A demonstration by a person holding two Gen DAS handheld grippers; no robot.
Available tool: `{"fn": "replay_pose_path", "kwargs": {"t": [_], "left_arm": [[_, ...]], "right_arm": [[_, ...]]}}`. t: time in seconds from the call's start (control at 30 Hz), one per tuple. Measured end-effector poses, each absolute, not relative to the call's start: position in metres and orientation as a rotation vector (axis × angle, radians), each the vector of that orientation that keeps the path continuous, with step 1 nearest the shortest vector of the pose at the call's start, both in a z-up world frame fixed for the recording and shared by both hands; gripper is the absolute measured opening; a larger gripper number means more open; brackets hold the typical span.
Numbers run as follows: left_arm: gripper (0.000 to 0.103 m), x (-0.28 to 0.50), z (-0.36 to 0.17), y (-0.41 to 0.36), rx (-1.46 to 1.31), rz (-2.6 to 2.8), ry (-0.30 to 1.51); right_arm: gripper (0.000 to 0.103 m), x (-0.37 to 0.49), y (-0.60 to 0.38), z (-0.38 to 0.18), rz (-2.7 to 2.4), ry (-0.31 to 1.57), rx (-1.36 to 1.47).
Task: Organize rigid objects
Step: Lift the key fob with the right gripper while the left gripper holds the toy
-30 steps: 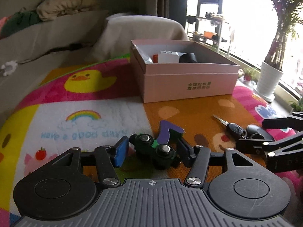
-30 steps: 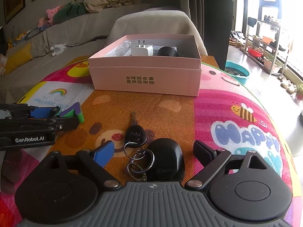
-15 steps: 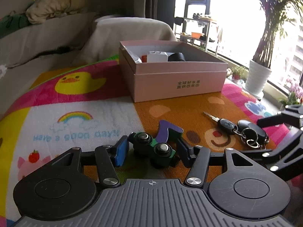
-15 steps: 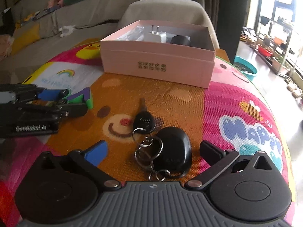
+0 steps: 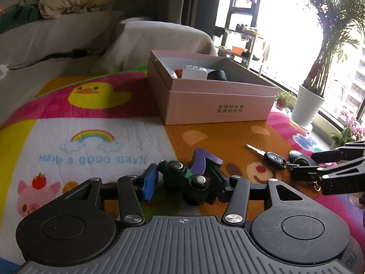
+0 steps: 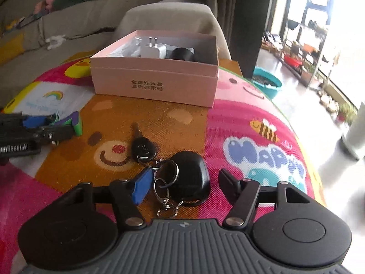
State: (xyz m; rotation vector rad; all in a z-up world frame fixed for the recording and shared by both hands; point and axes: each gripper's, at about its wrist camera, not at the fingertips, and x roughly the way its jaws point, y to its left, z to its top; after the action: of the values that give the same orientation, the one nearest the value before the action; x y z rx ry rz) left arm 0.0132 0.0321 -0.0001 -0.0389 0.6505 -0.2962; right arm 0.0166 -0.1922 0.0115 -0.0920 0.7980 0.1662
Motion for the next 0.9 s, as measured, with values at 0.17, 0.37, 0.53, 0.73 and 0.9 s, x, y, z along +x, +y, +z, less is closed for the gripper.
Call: {"fn": "replay_pose_path", "kwargs": {"t": [0.17, 0.37, 0.53, 0.73, 0.9], "left_arm": [[0.055, 0.013, 0.000, 0.032, -0.041, -0.296, 0.651], [0.055, 0.013, 0.000, 0.032, -0.040, -0.296, 0.651], [0.055, 0.013, 0.000, 0.032, -0.040, -0.296, 0.651], [0.055, 0.013, 0.000, 0.031, -0.031, -0.293, 0.650], [0.055, 0.013, 0.000, 0.030, -0.023, -0.289, 0.650]], "right_arm": [[0.045, 0.023, -0.187, 0.012, 0.166, 0.806, -0.059], [0.010, 0.008, -0.175, 0.041, 0.218, 0.766, -0.126], [0.002, -0.010, -0.180, 0.076, 0.218, 0.684, -0.136], [0.004, -0.023, -0.198, 0.101, 0.239, 0.626, -0.090], [0.050, -0.018, -0.206, 0.067, 0.215, 0.714, -0.022]]}}
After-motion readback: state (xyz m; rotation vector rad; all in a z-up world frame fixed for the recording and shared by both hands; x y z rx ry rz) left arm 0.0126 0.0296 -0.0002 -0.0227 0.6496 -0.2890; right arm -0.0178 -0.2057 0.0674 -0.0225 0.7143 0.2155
